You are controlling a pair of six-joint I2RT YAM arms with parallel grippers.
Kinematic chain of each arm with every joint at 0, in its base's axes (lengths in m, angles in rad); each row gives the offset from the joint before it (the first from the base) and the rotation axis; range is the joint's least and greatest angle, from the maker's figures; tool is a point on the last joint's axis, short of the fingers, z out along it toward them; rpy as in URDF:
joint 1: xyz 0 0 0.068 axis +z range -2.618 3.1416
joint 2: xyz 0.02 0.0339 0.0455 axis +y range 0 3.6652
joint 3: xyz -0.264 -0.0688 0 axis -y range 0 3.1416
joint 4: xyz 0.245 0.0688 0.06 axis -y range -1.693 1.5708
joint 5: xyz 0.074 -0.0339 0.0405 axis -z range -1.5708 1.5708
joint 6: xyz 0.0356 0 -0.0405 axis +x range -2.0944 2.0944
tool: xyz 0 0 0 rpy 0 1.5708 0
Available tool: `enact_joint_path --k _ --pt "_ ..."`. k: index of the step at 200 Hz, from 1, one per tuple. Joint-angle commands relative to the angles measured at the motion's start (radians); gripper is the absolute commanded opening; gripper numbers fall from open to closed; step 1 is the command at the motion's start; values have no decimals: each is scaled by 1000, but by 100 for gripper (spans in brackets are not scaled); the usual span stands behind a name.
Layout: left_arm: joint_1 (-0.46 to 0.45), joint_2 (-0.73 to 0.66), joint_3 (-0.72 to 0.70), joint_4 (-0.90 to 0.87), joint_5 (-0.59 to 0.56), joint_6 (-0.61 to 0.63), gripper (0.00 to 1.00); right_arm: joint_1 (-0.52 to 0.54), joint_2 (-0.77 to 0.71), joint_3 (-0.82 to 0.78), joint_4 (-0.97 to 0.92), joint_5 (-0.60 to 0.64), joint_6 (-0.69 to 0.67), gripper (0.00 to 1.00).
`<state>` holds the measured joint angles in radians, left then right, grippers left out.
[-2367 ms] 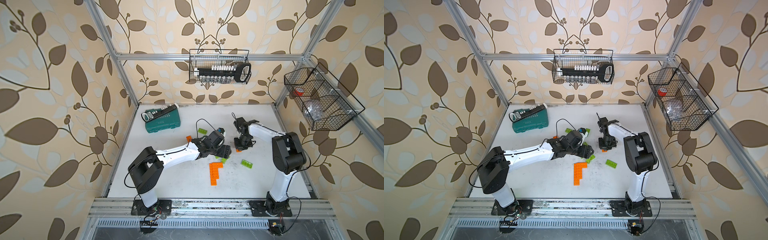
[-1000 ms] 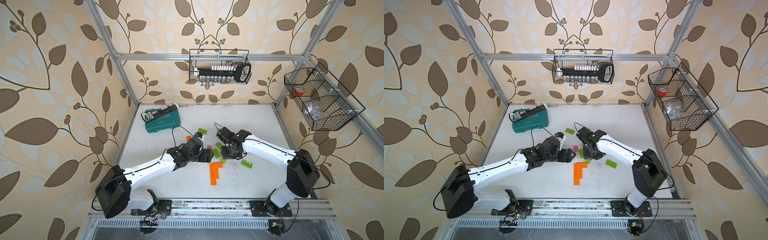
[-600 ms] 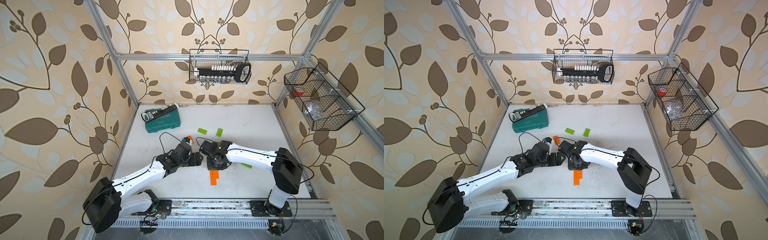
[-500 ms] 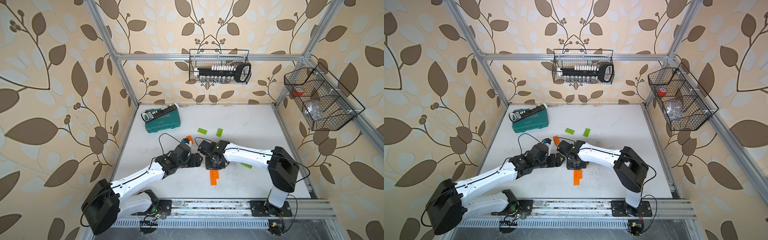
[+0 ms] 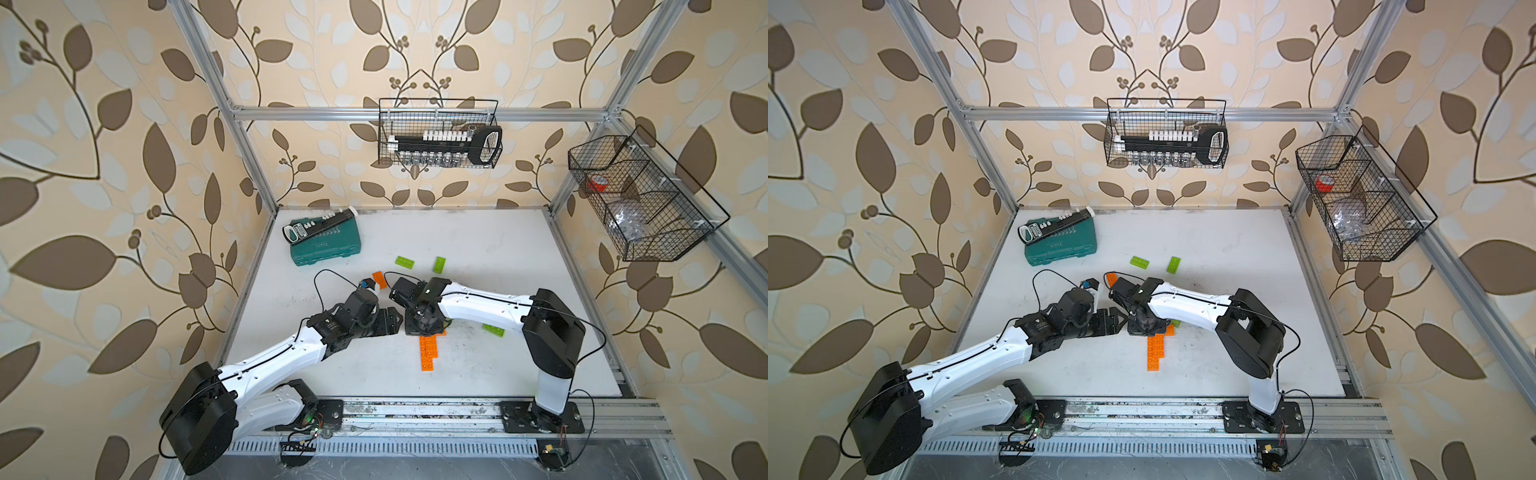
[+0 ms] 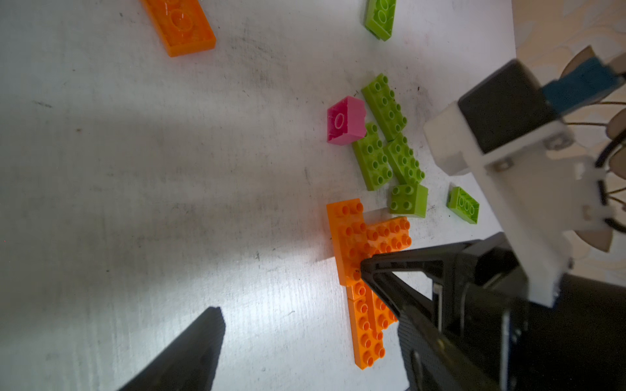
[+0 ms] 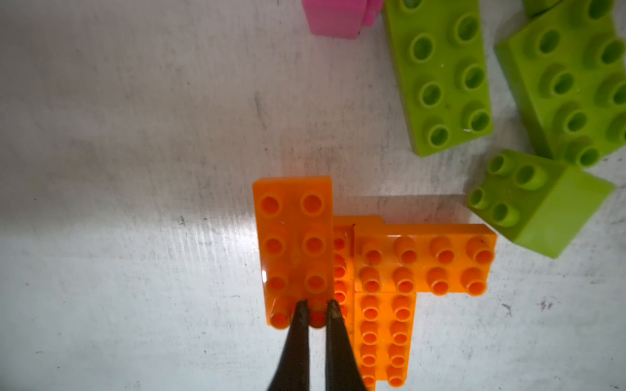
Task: Assemble a small pinwheel with lego
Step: Assemble the lego brick with the lego brick.
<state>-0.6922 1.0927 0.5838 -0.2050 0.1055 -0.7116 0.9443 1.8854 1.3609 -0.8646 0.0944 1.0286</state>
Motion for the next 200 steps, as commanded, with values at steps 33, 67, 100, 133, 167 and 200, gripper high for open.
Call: enact_joint_path --k 33,67,100,133,167,200 --pt "9 -8 3 19 14 -3 84 -16 18 17 -20 10 8 4" --pt "10 -7 7 21 15 -4 84 -14 18 4 -16 0 11 4" --pt "11 -11 4 21 14 -6 84 -15 16 -1 -26 11 13 4" --pt "11 -11 8 19 14 -5 83 -15 15 -4 -34 18 14 4" --pt "11 -14 13 15 13 -4 83 -16 22 -3 -34 16 13 4" --pt "11 -17 14 9 13 -5 83 -17 28 -3 -43 15 13 3"
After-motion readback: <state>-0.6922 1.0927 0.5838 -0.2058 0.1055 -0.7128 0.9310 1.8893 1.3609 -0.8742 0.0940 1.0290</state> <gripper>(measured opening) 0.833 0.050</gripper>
